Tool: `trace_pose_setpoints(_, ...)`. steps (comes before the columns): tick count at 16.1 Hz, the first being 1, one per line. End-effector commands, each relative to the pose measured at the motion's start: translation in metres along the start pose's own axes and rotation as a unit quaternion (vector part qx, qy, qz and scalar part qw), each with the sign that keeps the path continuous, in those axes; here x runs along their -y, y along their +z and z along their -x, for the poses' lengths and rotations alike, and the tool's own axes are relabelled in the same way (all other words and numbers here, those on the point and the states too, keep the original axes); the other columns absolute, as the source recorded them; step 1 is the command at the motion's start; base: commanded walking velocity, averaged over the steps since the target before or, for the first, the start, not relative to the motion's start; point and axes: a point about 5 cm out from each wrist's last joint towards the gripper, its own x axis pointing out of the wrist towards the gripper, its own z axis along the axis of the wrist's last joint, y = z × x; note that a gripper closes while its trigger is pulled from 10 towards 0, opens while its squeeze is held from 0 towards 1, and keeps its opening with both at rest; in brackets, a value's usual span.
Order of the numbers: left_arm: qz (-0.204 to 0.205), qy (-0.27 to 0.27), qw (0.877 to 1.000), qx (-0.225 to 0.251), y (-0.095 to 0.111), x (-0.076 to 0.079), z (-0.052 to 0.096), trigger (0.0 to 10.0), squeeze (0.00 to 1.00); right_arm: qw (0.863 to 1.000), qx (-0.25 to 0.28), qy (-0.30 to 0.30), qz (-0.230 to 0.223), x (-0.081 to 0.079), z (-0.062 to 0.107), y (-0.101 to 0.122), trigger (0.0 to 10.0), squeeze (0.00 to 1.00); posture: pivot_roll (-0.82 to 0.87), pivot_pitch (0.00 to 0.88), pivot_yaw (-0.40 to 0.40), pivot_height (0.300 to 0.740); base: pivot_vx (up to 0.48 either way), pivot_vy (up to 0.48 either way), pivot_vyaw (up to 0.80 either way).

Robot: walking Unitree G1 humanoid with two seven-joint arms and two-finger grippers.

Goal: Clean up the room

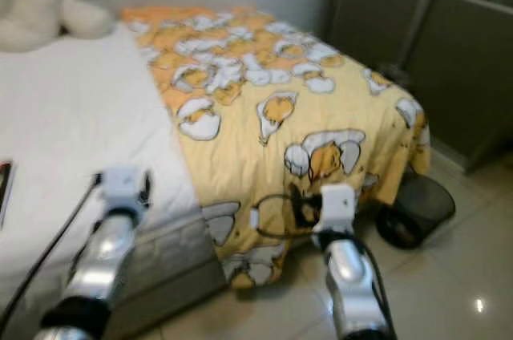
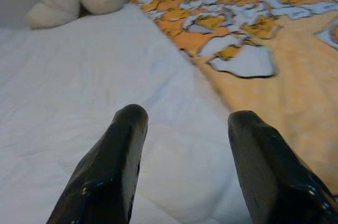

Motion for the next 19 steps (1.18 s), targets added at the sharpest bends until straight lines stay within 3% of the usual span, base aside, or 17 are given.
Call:
trace_pose_setpoints(1, -0.008, 0.004, 1.0, -0.013, -0.004, -0.003, 0.0, 10.0, 0.0, 1.0, 0.006, 0.001, 0.003, -0.001, -0.002, 0.002, 10.0, 0.0, 0.08, 0.0, -0.011, 0.74, 0.0, -0.45, 0.51)
trace_pose_setpoints(5, -0.034, -0.021, 0.999, 0.002, -0.002, 0.008, 0.001, 10.0, 0.0, 1.0, 0.002, 0.002, 0.004, 0.0, -0.005, 0.001, 10.0, 0.0, 0.09, 0.0, -0.008, 0.74, 0.0, -0.112, 0.52)
trace_pose_setpoints(6, -0.096, 0.006, 0.995, -0.001, -0.009, -0.001, 0.004, 10.0, 0.0, 1.0, 0.007, 0.005, 0.01, -0.001, -0.006, 0.001, 10.0, 0.0, 0.08, 0.0, 0.007, 0.74, 0.0, 0.0, 0.51)
trace_pose_setpoints(7, -0.078, 0.011, 0.997, -0.004, -0.013, -0.005, 0.006, 10.0, 1.0, 1.0, 0.012, 0.007, 0.012, -0.002, -0.006, 0.003, 10.0, 0.0, 0.08, 0.0, 0.009, 0.74, 0.0, 0.0, 0.51)
trace_pose_setpoints(8, -0.048, -0.006, 0.999, -0.002, -0.015, -0.008, 0.009, 10.0, 1.0, 0.999, 0.025, 0.012, 0.017, -0.001, -0.004, 0.006, 10.0, 1.0, 0.08, 0.0, 0.011, 0.74, 0.0, 0.0, 0.45)
trace_pose_setpoints(11, 0.017, -0.005, 1.0, 0.006, -0.006, -0.008, 0.005, 10.0, 1.0, 1.0, 0.011, 0.007, 0.001, 0.003, 0.004, -0.003, 10.0, 1.0, 0.09, 0.0, 0.012, 0.74, 0.0, 0.0, 0.45)
trace_pose_setpoints(13, 0.017, -0.013, 1.0, 0.001, -0.003, 0.002, 0.002, 10.0, 1.0, 1.0, 0.013, 0.003, 0.001, 0.001, -0.001, -0.003, 10.0, 1.0, 0.07, 0.0, 0.031, 0.74, 0.0, -0.24, 0.44)
trace_pose_setpoints(17, 0.024, -0.026, 0.999, 0.011, 0.006, 0.003, -0.005, 10.0, 1.0, 1.0, 0.022, -0.011, -0.008, 0.0, -0.006, 0.002, 10.0, 1.0, 0.07, 0.0, 0.036, 0.74, 0.0, -0.467, 0.45)
trace_pose_setpoints(19, 0.079, -0.014, 0.997, -0.01, 0.003, 0.002, -0.008, 10.0, 1.0, 1.0, 0.022, -0.004, -0.006, 0.001, -0.004, 0.002, 10.0, 1.0, 0.07, 0.0, 0.032, 0.74, 0.0, -0.437, 0.45)
